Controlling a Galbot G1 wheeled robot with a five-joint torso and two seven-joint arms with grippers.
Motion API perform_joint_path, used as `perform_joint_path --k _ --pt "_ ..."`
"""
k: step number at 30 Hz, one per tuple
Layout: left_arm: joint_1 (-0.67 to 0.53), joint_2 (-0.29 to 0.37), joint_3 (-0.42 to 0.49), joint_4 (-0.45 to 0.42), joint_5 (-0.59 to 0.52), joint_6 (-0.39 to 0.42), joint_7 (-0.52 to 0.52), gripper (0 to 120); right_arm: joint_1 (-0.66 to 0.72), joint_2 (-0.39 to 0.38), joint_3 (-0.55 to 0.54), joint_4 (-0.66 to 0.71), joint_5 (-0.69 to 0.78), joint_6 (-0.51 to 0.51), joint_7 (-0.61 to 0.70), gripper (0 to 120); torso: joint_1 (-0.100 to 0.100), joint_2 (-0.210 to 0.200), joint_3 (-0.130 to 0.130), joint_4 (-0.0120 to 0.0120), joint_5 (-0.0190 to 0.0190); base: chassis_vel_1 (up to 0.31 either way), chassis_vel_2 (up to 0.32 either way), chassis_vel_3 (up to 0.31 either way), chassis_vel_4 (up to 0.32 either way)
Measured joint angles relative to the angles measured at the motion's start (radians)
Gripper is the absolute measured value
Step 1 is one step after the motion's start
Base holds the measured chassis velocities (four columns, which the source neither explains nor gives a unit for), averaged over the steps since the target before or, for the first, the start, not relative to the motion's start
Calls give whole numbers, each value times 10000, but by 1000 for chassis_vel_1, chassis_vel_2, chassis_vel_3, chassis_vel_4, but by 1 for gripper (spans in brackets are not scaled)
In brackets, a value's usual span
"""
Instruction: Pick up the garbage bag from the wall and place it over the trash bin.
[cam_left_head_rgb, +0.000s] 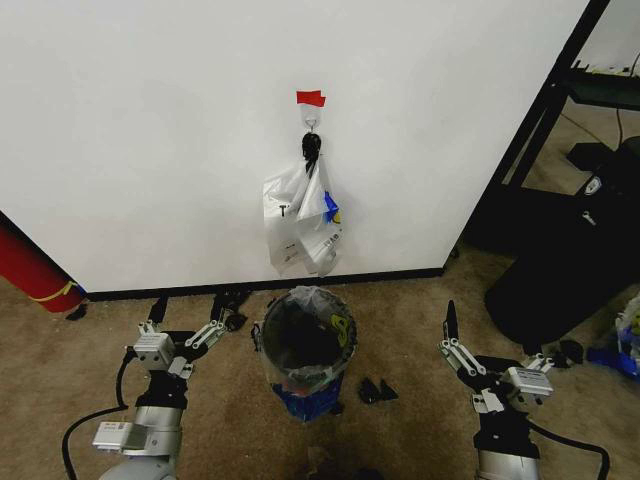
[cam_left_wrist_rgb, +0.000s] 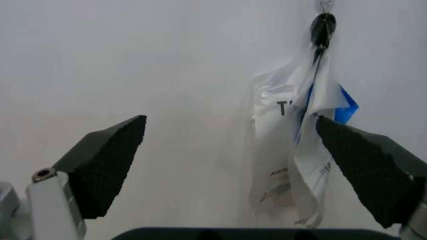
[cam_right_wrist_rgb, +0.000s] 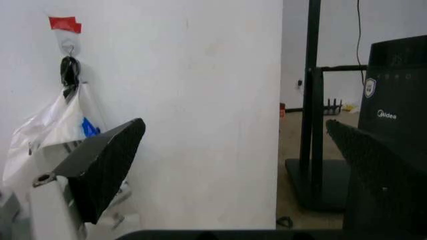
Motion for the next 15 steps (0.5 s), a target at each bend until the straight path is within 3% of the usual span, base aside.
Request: perform_joint_path --k 15 --pt "-28 -38 211 43 201 -6 -97 100 4 -10 -95 -77 -60 8 0 100 0 0 0 0 -1 0 0 0 0"
